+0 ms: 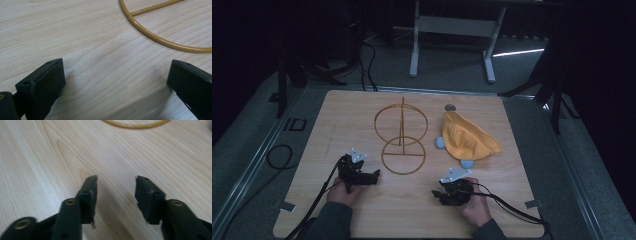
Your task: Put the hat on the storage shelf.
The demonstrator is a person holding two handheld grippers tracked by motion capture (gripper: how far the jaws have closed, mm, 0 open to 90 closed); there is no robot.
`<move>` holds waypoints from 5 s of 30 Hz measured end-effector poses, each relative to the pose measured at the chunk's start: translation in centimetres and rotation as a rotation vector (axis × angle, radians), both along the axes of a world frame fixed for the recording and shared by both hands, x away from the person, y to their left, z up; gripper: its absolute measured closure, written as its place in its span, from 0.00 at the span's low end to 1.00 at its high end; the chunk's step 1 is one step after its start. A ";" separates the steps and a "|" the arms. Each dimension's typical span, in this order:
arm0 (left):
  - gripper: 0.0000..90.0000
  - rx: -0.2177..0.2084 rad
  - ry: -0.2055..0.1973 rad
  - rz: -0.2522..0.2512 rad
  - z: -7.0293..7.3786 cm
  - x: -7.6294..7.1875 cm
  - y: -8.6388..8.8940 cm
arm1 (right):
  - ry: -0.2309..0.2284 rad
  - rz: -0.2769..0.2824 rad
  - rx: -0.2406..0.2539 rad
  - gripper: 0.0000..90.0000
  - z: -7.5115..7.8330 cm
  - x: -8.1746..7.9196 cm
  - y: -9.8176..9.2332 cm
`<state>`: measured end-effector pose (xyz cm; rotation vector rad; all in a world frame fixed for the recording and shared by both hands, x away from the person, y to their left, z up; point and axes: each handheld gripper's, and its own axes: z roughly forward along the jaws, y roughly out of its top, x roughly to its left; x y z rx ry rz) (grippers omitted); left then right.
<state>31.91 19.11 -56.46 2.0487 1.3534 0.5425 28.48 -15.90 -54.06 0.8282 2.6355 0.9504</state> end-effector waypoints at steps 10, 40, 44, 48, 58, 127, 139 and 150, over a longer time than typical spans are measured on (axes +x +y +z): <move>0.02 0.000 0.000 0.000 0.0 0.0 0.0 | -0.068 -0.016 -0.056 0.64 1.2 0.3 -1.0; 0.02 -0.001 0.000 0.001 0.0 0.0 0.0 | -0.231 -0.101 -0.139 0.68 2.7 4.4 -8.2; 0.02 -0.001 0.000 0.001 0.0 0.0 0.0 | -0.223 -0.091 -0.149 0.69 2.3 5.0 -7.8; 0.02 -0.001 0.000 0.001 0.0 0.0 0.0 | -0.206 -0.089 -0.156 0.68 1.3 6.2 -7.5; 0.02 -0.001 0.000 0.001 0.0 0.0 0.0 | -0.137 -0.096 -0.179 0.62 0.5 7.4 -7.5; 0.02 -0.002 0.000 0.002 0.0 0.0 0.0 | -0.316 0.029 -0.071 0.96 10.0 3.0 -4.3; 0.02 -0.002 0.000 0.001 0.0 0.0 0.0 | -0.352 0.075 -0.038 0.96 12.3 1.9 -3.5; 0.02 -0.002 0.001 0.001 0.0 0.0 0.0 | -0.369 0.100 0.014 0.96 14.4 1.5 -3.4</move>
